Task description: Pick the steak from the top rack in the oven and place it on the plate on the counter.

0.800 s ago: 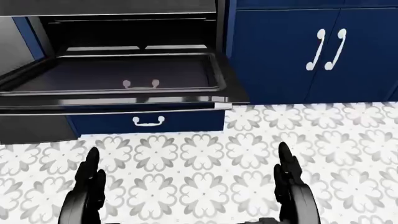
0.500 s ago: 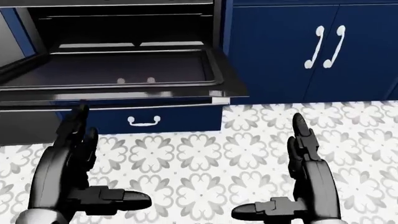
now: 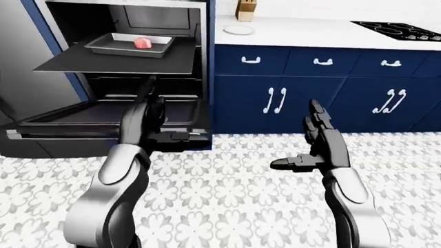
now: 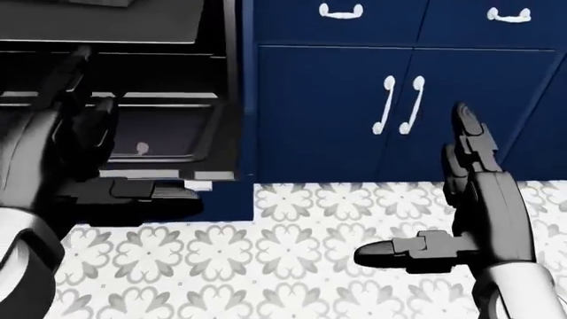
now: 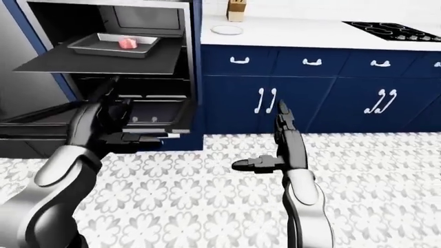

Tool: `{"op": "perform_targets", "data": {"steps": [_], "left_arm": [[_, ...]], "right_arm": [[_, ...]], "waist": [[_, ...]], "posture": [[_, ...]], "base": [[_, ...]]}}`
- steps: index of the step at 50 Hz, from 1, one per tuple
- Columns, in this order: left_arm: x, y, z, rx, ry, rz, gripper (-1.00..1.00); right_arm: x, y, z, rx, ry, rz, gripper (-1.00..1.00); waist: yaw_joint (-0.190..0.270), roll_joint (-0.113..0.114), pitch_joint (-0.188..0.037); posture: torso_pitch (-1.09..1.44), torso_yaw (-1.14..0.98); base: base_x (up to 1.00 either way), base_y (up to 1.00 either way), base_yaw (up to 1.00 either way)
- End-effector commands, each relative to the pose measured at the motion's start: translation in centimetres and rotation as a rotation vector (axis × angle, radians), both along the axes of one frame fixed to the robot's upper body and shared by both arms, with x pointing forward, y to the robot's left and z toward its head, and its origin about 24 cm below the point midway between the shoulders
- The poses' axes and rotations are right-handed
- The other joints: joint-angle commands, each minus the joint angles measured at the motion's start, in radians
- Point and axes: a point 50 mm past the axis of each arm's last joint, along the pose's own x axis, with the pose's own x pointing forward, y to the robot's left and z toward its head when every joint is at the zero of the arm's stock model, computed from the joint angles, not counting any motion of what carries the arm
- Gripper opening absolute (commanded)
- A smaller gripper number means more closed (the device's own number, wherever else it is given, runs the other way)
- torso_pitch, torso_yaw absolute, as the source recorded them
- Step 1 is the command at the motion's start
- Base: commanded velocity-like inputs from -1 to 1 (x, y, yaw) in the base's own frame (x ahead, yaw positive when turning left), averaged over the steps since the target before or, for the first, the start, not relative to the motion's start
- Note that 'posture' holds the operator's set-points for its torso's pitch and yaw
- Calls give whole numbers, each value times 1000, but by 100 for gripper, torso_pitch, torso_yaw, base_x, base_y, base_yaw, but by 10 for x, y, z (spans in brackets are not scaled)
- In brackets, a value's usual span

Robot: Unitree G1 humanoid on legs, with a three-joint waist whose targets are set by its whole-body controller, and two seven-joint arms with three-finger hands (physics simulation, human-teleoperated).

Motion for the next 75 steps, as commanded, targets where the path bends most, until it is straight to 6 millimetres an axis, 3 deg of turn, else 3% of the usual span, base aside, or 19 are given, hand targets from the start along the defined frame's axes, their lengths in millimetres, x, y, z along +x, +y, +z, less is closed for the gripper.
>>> {"op": "perform_targets", "data": {"steps": [1, 6, 8, 9, 14, 16, 17, 18, 28, 31, 32, 37, 41, 59, 63, 65, 66, 69, 75], "left_arm": [[-4, 4, 17, 0, -97, 19, 100], [-2, 6, 15, -8, -101, 23, 100], [-2, 6, 15, -11, -102, 25, 100], [-1, 6, 13, -13, -103, 26, 100], [0, 9, 13, -19, -106, 33, 100], [-3, 10, 18, -19, -109, 36, 100], [-3, 11, 19, -18, -109, 38, 100], [-2, 11, 18, -19, -109, 39, 100], [0, 14, 18, -25, -104, 41, 100], [0, 15, 22, -25, -106, 42, 100], [-1, 15, 24, -29, -99, 42, 100], [2, 17, 25, -38, -94, 41, 100], [2, 18, 26, -41, -92, 46, 100], [0, 14, 26, -32, -88, 34, 100], [0, 13, 26, -30, -88, 30, 100], [-1, 13, 29, -31, -88, 32, 100], [-2, 13, 30, -31, -89, 31, 100], [-1, 13, 31, -28, -90, 29, 100], [0, 11, 34, -26, -97, 25, 100]], "right_arm": [[1, 9, 20, -17, -123, 43, 100], [-1, 11, 20, -11, -132, 68, 100], [-1, 12, 21, -19, -136, 69, 100], [-1, 12, 23, -11, -145, 80, 100], [-1, 12, 29, -5, -169, 88, 100], [-1, 12, 32, 29, -181, 86, 100], [-2, 14, 38, 80, -187, 96, 100], [-3, 16, 39, 59, -184, 105, 100], [0, 18, 56, 38, -183, 148, 100], [1, 17, 59, 37, -177, 146, 100], [2, 16, 59, 43, -174, 136, 100], [4, 16, 65, 33, -172, 143, 100], [3, 15, 71, 26, -174, 142, 100], [2, 8, 79, -22, -180, 136, 100], [2, 6, 80, -53, -182, 136, 100], [1, 6, 80, -54, -181, 136, 100], [1, 7, 81, -49, -184, 135, 100], [0, 7, 81, -62, -177, 138, 100], [-2, 2, 87, -68, -188, 127, 100]], "waist": [[2, 8, -14], [-19, 65, 11], [41, 144, 1], [23, 96, 28], [86, 112, -13], [99, 8, 19], [66, -70, -21], [54, -5, 0], [36, 66, -6], [27, 134, -30], [36, 110, 8], [44, 77, -11], [-3, -46, -18], [-5, 77, -3], [-23, 142, 4], [-25, 212, -32], [-26, 154, 31], [-29, 145, -15], [-15, 133, -19]], "posture": [[0, 0], [0, 0], [0, 0], [0, 0], [0, 0], [0, 0], [0, 0], [0, 0], [0, 0], [0, 0], [0, 0], [0, 0], [0, 0], [0, 0], [0, 0], [0, 0], [0, 0], [0, 0], [0, 0]], "base": [[35, -97, 0], [38, -96, 0], [57, -77, 0], [65, -59, 0], [74, -53, 0], [45, 0, 46], [8, 0, 100], [2, 0, 100], [0, 0, 100], [0, 0, 100], [0, 0, 100], [0, 0, 100], [0, 0, 100], [11, 0, 97], [85, 4, 0], [93, -4, 0], [95, -7, 0], [93, -19, 0], [94, -29, 0]]}}
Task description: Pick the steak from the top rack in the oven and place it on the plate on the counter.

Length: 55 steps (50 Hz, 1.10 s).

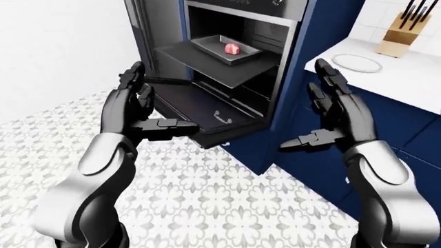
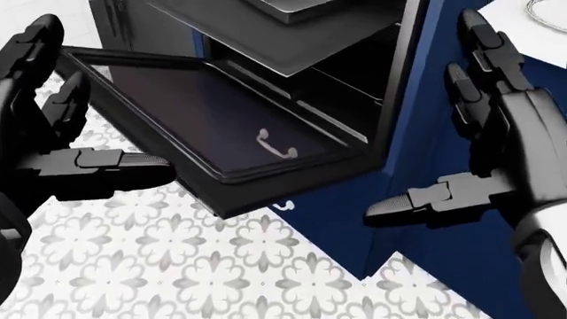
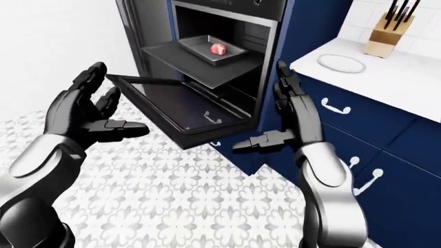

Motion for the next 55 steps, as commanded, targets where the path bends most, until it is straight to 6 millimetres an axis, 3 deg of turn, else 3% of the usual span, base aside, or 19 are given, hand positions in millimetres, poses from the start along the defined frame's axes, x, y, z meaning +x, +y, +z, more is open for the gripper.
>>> {"op": "perform_targets", "data": {"steps": [1, 5, 7, 8, 9, 17, 18, 19, 22, 26, 28, 30, 32, 33, 35, 42, 45, 47, 55], "left_arm": [[-1, -4, 9, 2, -63, -17, 100], [-2, -6, 13, 5, -67, -21, 100], [-2, -5, 15, 5, -69, -21, 100], [-2, -5, 15, 5, -70, -20, 100], [-2, -5, 15, 6, -70, -20, 100], [-3, -6, 18, 7, -76, -22, 100], [-3, -5, 18, 6, -76, -22, 100], [-3, -4, 20, 5, -77, -18, 100], [-3, -3, 21, 2, -77, -16, 100], [-4, -3, 23, 2, -80, -17, 100], [-5, -2, 23, 1, -79, -16, 100], [-5, -3, 22, 2, -78, -16, 100], [-5, -2, 24, 0, -79, -15, 100], [-5, -1, 23, 0, -79, -13, 100], [-4, 0, 25, -1, -80, -12, 100], [-4, 0, 26, 2, -83, -10, 100], [-3, -1, 22, 3, -77, -15, 100], [-3, -1, 22, 7, -73, -18, 100], [-2, 0, 24, 9, -77, -16, 100]], "right_arm": [[-2, -3, 8, -13, -49, -12, 100], [-5, -5, 14, -7, -70, -12, 100], [-6, -5, 16, -7, -77, -10, 100], [-6, -5, 16, -8, -79, -6, 100], [-7, -5, 18, -6, -84, -6, 100], [-7, -5, 16, -10, -84, 3, 100], [-6, -5, 16, -10, -84, 4, 100], [-7, -4, 17, -13, -89, 10, 100], [-8, -3, 18, -17, -92, 17, 100], [-8, -2, 19, -23, -97, 23, 100], [-9, 0, 21, -19, -101, 28, 100], [-10, 3, 20, -20, -95, 43, 100], [-11, 7, 21, -22, -90, 70, 100], [-11, 8, 23, -22, -92, 76, 100], [-12, 11, 24, -30, -93, 87, 100], [-17, 14, 29, -46, -91, 120, 100], [-17, 13, 30, -49, -93, 121, 100], [-16, 13, 34, -48, -97, 121, 100], [-12, 8, 44, -46, -110, 104, 100]], "waist": [[1, 10, -10], [16, -43, -29], [4, -106, -63], [-7, -96, -10], [-13, -127, 10], [2, -20, 10], [18, 63, 3], [5, 49, 21], [21, 25, -23], [17, 19, -30], [11, 6, -29], [39, -58, 5], [9, -180, -25], [13, -96, 0], [13, -111, -26], [14, -51, -8], [15, -11, -4], [22, 49, -25], [38, -57, 7]], "posture": [[0, 0], [0, 0], [0, 0], [0, 0], [0, 0], [0, 0], [0, 0], [0, 0], [0, 0], [0, 0], [0, 0], [0, 0], [0, 0], [0, 0], [0, 0], [0, 0], [0, 0], [0, 0], [0, 0]], "base": [[94, -28, 0], [82, -29, 0], [11, -30, 0], [6, -34, 0], [6, -48, 0], [6, -40, 0], [5, -70, 0], [2, -65, 0], [0, -53, 0], [0, -53, 0], [0, -35, 0], [0, 0, 49], [0, 0, 100], [0, 0, 100], [0, 0, 100], [0, 0, 100], [0, 0, 100], [0, 0, 100], [0, 0, 100]]}}
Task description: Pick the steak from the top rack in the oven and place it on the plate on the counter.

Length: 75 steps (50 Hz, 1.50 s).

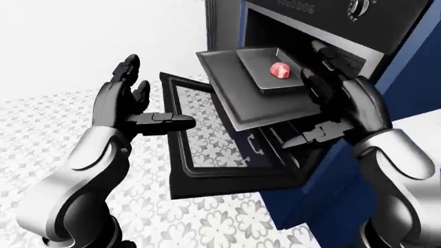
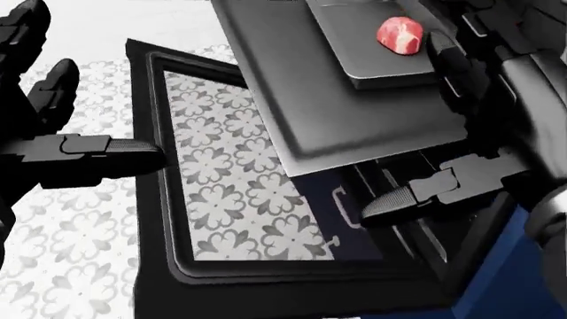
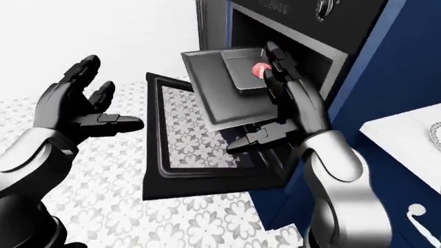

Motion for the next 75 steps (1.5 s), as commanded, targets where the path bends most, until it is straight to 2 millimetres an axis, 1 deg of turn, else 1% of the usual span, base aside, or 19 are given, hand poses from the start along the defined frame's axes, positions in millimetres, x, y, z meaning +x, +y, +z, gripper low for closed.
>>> {"op": "perform_targets", "data": {"steps": [1, 4, 5, 8, 14, 19, 21, 22, 26, 29, 31, 39, 41, 43, 63, 66, 71, 74, 75], "left_arm": [[-2, -4, 11, -1, -68, -26, 100], [-2, -5, 12, -4, -67, -24, 100], [-2, -5, 13, -5, -68, -25, 100], [-3, -4, 15, -3, -70, -26, 100], [-2, -4, 15, -1, -70, -26, 100], [-4, -6, 15, 1, -71, -29, 100], [-3, -6, 15, 2, -72, -27, 100], [-3, -6, 15, 3, -71, -27, 100], [-3, -6, 15, 3, -71, -26, 100], [-2, -6, 18, 7, -74, -26, 100], [-1, -6, 18, 6, -75, -27, 100], [0, -6, 18, 11, -77, -26, 100], [-1, -6, 18, 12, -78, -25, 100], [-1, -6, 20, 12, -79, -25, 100], [0, -1, 27, 5, -85, -15, 100], [0, -1, 26, 5, -85, -14, 100], [0, 1, 25, 4, -85, -12, 100], [2, 2, 24, 2, -84, -10, 100], [3, 2, 23, 3, -84, -10, 100]], "right_arm": [[-3, -3, 12, -6, -73, -20, 100], [-2, -5, 14, -8, -71, -31, 100], [-2, -6, 15, -9, -71, -34, 100], [-1, -8, 16, -8, -76, -46, 100], [-2, -11, 21, 0, -90, -67, 100], [-3, -12, 21, 1, -88, -70, 100], [-3, -12, 21, 3, -89, -70, 100], [-3, -12, 21, 3, -88, -71, 100], [-2, -14, 23, 11, -93, -85, 100], [-1, -15, 23, 14, -92, -94, 100], [-1, -15, 24, 14, -92, -95, 100], [-2, -16, 27, 11, -100, -97, 100], [-3, -16, 26, 9, -101, -95, 100], [-3, -16, 27, 9, -101, -95, 100], [-1, -16, 35, -4, -106, -101, 100], [0, -15, 36, -5, -107, -102, 100], [1, -14, 40, -6, -112, -105, 100], [2, -13, 40, -3, -114, -105, 100], [2, -13, 41, -5, -116, -105, 100]], "waist": [[-9, -4, -5], [-29, -95, -24], [-29, -61, -15], [-33, -80, -35], [-44, -6, 9], [-41, 72, -13], [-43, 133, -34], [-25, 94, -22], [-36, 56, -23], [-29, 39, -27], [-25, 54, 8], [-7, 24, -10], [0, 2, -9], [0, -64, -20], [-32, 54, -5], [-34, 67, -32], [-36, 23, -24], [-50, -77, -49], [-46, -28, -36]], "posture": [[0, 0], [0, 0], [0, 0], [0, 0], [0, 0], [0, 0], [0, 0], [0, 0], [0, 0], [0, 0], [0, 0], [0, 0], [0, 0], [0, 0], [0, 0], [0, 0], [0, 0], [0, 0], [0, 0]], "base": [[0, 0, 100], [0, 0, 100], [0, 0, 100], [0, 34, 33], [0, 3, 0], [0, 2, 73], [0, 0, 100], [0, 0, 100], [0, 0, 67], [14, -8, 0], [45, -25, 0], [45, -25, 0], [45, -23, 0], [45, -19, 0], [16, -9, 0], [0, -8, 0], [2, -8, 0], [6, -7, 0], [5, 0, 0]]}}
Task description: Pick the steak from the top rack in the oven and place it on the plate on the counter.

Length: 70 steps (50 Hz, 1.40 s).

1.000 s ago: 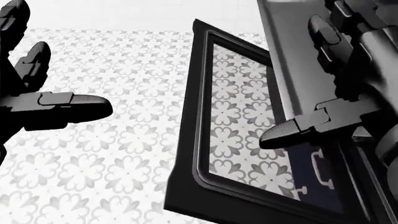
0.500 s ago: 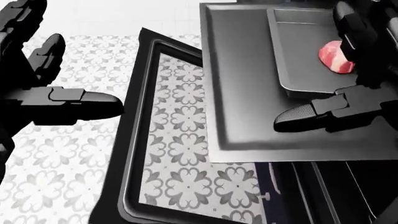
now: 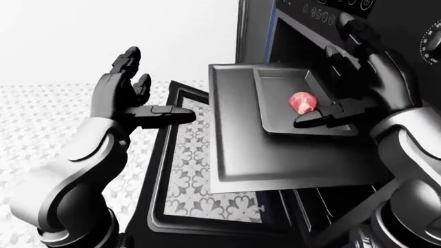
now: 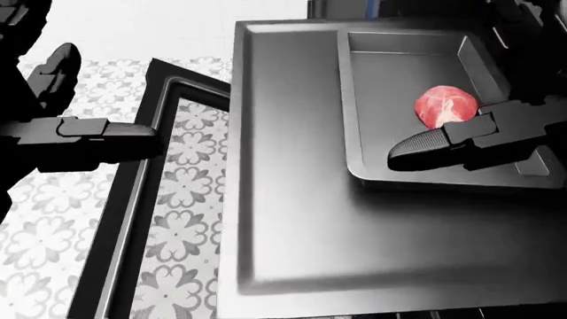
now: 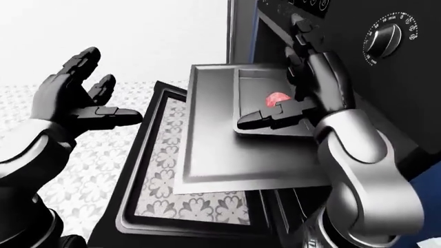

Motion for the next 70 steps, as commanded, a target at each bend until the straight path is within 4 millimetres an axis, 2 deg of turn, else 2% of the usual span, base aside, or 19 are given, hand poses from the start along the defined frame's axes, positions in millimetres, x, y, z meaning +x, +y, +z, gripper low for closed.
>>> {"op": "perform_targets", "data": {"steps": [1, 4, 5, 6, 7, 9, 11, 12, 13, 14, 15, 17, 21, 28, 37, 44, 51, 58, 70], "left_arm": [[-2, 3, 14, 1, -72, 13, 100], [-4, 3, 16, 1, -72, 13, 100], [-5, 3, 16, 2, -73, 13, 100], [-5, 3, 16, 2, -73, 13, 100], [-4, 3, 16, 2, -73, 13, 100], [-4, 3, 16, 2, -73, 13, 100], [-3, 3, 16, 2, -73, 13, 100], [-4, 3, 16, 2, -74, 14, 100], [-4, 4, 16, 2, -74, 15, 100], [-4, 4, 16, 2, -75, 15, 100], [-4, 4, 16, 1, -74, 16, 100], [-5, 4, 17, 1, -74, 16, 100], [-4, 4, 17, 2, -75, 16, 100], [-4, 5, 17, 3, -77, 17, 100], [-5, 5, 19, 2, -82, 16, 100], [-4, 4, 18, -2, -83, 13, 100], [-4, 3, 18, 2, -87, 10, 100], [-3, 6, 21, 2, -91, 12, 100], [-6, 10, 23, -7, -99, 15, 100]], "right_arm": [[-3, 2, 11, -8, -61, 4, 100], [-3, 2, 11, -10, -60, 3, 100], [-3, 2, 11, -11, -58, 1, 100], [-3, 2, 12, -10, -58, 0, 100], [-3, 2, 12, -11, -57, 1, 100], [-2, 2, 12, -10, -57, 0, 100], [-1, 1, 13, -10, -58, -1, 100], [-2, 2, 15, -10, -59, -1, 100], [-2, 2, 15, -11, -59, -1, 100], [-2, 2, 15, -11, -59, -1, 100], [-2, 2, 15, -12, -58, 0, 100], [-3, 3, 18, -13, -64, 5, 100], [-2, 3, 21, -17, -70, 10, 100], [-2, 2, 23, -78, -49, 4, 100], [4, 0, 31, -288, -14, -59, 100], [16, -1, 38, -433, 11, -96, 100], [36, -8, 50, -684, 38, -160, 100], [56, -6, 63, -854, 99, -166, 100], [77, -2, 66, -1102, 144, -188, 100]], "waist": [[10, -13, -27], [9, 4, -29], [7, 13, -4], [4, 17, 9], [8, 24, -2], [3, 39, 25], [-3, 68, 19], [-9, 95, 11], [-9, 115, -9], [2, 72, 21], [1, 74, 15], [6, 58, 8], [12, 54, -6], [13, 55, -9], [9, 59, -5], [5, 63, 0], [0, 69, 1], [-5, 79, 0], [-7, 87, -1]], "posture": [[0, 0], [0, 0], [0, 0], [0, 0], [0, 0], [0, 0], [0, 0], [0, 0], [0, 0], [0, 0], [0, 0], [0, 0], [0, 0], [0, 0], [0, 0], [0, 0], [0, 0], [0, 0], [0, 0]], "base": [[5, 0, 0], [6, 0, 0], [5, 0, 0], [5, 0, 0], [5, 0, 0], [5, 0, 0], [4, 0, 0], [5, 0, 0], [5, 0, 0], [4, 0, 0], [5, 0, 0], [4, 0, 0], [1, 0, 0], [0, 0, 0], [0, 0, 0], [0, 0, 0], [0, 0, 0], [0, 0, 0], [0, 0, 0]]}}
